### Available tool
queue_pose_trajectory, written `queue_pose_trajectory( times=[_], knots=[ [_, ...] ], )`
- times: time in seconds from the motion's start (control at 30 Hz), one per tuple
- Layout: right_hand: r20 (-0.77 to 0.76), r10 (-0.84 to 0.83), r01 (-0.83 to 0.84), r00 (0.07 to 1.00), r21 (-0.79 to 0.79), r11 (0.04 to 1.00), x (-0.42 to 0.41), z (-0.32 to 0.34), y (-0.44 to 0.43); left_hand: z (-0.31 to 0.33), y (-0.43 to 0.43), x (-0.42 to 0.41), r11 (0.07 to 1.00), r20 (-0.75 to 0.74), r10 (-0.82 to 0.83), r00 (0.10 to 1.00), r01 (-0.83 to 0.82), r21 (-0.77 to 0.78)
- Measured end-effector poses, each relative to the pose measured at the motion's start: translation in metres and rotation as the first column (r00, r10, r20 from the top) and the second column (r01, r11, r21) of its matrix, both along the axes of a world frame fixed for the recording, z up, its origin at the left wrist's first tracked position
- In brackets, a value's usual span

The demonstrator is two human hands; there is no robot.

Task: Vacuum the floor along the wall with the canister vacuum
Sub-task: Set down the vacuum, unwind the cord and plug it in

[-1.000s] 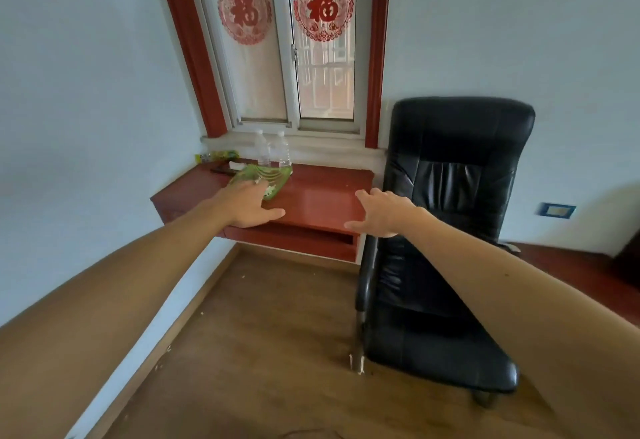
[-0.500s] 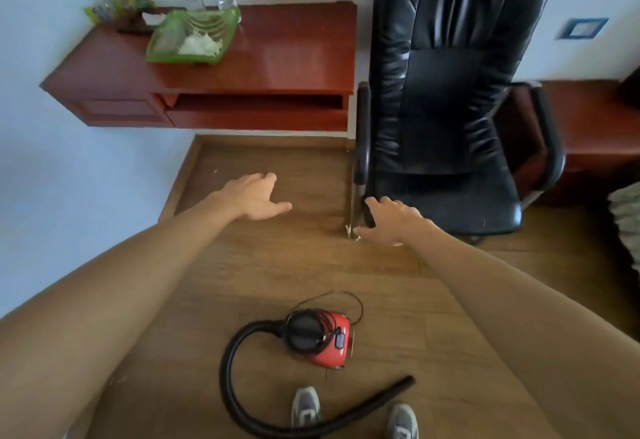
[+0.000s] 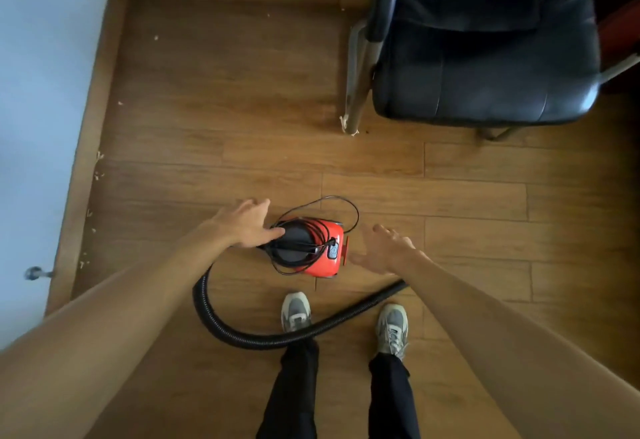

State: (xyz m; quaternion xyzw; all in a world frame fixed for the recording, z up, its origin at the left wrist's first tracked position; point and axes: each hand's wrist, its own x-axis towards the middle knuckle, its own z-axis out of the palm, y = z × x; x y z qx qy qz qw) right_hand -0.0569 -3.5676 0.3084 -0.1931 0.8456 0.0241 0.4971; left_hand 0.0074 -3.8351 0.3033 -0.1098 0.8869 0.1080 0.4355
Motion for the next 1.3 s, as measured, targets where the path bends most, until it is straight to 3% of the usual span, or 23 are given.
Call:
queue_pose_trajectory(
  times=[0.13, 0.47, 0.67, 0.8, 0.9, 1.03, 1.17, 1.3],
  knots=[
    [0.073, -0.007, 0.007, 0.997, 0.009, 1.000, 0.029, -0.059, 0.001, -0.059, 0.006, 0.028, 0.999, 0.105, -0.014, 0.994, 0.011, 0.031],
    [0.219, -0.152, 0.160, 0.964, -0.017, 0.987, 0.084, -0.180, -0.015, -0.180, 0.015, 0.084, 0.981, 0.183, 0.034, 0.982, -0.068, 0.183],
    [0.237, -0.236, 0.242, 0.942, 0.003, 0.970, 0.101, -0.220, -0.024, -0.215, 0.020, 0.091, 0.978, 0.101, 0.034, 0.994, -0.054, 0.203],
    [0.208, -0.394, 0.415, 0.895, -0.065, 0.908, 0.098, -0.237, -0.037, -0.232, 0.016, 0.086, 0.985, 0.028, 0.001, 1.000, -0.006, 0.172],
    [0.151, -0.645, 0.662, 0.749, -0.130, 0.739, 0.091, -0.245, -0.055, -0.243, 0.014, 0.083, 0.990, 0.024, 0.001, 1.000, -0.004, 0.142],
    [0.182, -0.890, 0.909, 0.417, -0.085, 0.409, 0.082, -0.264, -0.077, -0.246, 0.017, 0.080, 0.994, -0.081, -0.071, 0.994, 0.077, 0.076],
    [0.137, -0.987, 0.996, 0.086, -0.031, 0.083, 0.077, -0.285, -0.086, -0.249, 0.015, 0.080, 0.987, -0.172, -0.156, 0.973, 0.159, 0.006],
    [0.090, -0.992, 0.996, -0.091, -0.013, -0.092, 0.070, -0.295, -0.084, -0.252, 0.008, 0.082, 0.978, -0.224, -0.202, 0.953, 0.208, 0.004]
  ],
)
